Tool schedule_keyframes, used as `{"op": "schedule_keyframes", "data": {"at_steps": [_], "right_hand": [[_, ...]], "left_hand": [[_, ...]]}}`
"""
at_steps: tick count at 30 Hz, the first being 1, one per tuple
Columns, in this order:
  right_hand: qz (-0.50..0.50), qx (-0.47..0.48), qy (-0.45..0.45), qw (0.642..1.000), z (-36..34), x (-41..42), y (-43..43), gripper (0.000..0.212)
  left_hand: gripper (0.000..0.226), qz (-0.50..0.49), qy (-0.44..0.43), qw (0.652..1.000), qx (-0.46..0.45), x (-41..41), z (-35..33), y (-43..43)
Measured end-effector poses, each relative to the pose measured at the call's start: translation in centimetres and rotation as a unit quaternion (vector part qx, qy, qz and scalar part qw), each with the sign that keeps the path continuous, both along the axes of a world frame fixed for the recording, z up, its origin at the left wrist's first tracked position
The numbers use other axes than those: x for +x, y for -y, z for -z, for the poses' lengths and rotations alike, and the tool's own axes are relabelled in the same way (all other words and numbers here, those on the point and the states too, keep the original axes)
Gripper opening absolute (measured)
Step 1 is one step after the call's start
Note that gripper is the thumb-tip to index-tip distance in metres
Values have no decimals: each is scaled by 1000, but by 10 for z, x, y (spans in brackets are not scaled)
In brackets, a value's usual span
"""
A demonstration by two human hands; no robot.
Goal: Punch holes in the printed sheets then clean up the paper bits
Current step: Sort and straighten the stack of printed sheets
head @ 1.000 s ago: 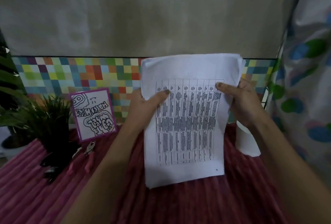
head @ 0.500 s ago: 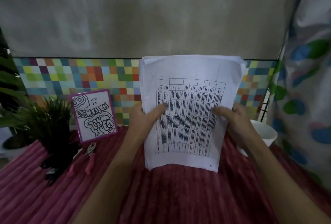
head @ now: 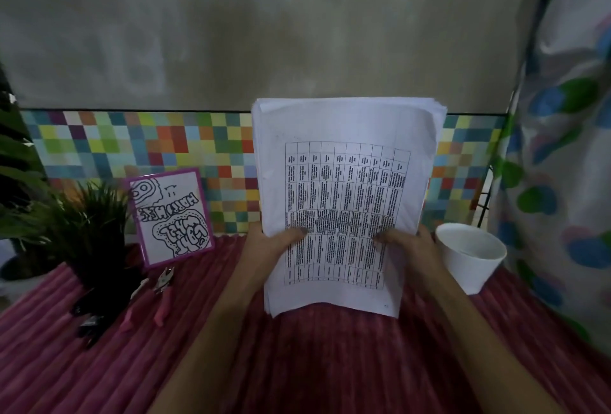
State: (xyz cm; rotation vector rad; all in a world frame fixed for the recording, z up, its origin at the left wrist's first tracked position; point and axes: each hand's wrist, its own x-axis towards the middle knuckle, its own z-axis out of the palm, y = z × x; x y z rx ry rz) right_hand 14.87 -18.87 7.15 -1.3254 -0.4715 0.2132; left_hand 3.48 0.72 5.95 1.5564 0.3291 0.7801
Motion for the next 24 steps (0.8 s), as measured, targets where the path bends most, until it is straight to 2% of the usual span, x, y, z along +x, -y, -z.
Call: {"op": "schedule_keyframes", "data": {"at_steps": [5, 8, 11, 13, 16, 18, 21, 23, 24], "right_hand": [[-15, -15, -5, 1000, 10, -6, -5, 33], [33, -38, -28, 998, -2, -4, -4, 17], [38, -55, 15, 998, -16, -8, 5, 30], [25, -99, 28, 994, -12, -17, 17, 36], [-1, -150, -47, 988, 21, -28, 27, 32], [-5, -157, -106, 982, 51, -32, 28, 28], [10, -208, -120, 971, 81, -35, 26, 29], [36, -256, -77, 963, 86, -33, 24, 43], [41, -286, -52, 956, 87, -33, 24, 50]], "left_hand": [[29, 9, -21, 1000, 1, -3, 5, 2], [15, 4, -46, 999, 6, -6, -8, 4], [21, 49, -73, 996, -9, -14, -15, 1], [21, 69, -133, 988, -36, -20, -6, -3], [14, 80, -241, 965, -70, -24, 24, -4], [28, 99, -278, 950, -106, -25, 49, 0], [18, 30, -322, 944, -67, -29, 72, 7], [9, 10, -327, 945, 4, -31, 74, 10], [25, 3, -334, 941, 46, -32, 73, 12]]}}
